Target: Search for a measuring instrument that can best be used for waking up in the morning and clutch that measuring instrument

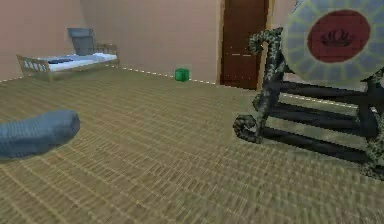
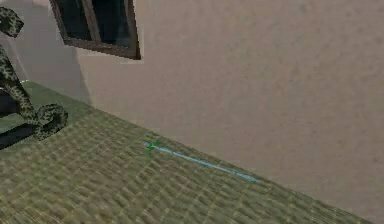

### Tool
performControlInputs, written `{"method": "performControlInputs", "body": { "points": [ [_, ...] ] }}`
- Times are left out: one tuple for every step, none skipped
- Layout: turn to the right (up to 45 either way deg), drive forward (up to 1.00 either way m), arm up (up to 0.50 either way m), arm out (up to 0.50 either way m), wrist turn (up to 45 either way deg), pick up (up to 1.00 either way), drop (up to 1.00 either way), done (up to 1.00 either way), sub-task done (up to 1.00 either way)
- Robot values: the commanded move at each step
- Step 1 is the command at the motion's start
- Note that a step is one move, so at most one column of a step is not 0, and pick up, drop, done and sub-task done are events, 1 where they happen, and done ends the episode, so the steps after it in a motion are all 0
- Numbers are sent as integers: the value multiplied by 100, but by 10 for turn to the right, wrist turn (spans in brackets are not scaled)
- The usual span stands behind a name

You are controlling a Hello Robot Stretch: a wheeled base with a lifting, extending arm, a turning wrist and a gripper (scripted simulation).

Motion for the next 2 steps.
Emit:
{"method": "performControlInputs", "body": {
  "points": [
    [-180, 0, 0, 0, 0, 0, 0, 0, 0],
    [0, 100, 0, 0, 0, 0, 0, 0, 0]
  ]
}}
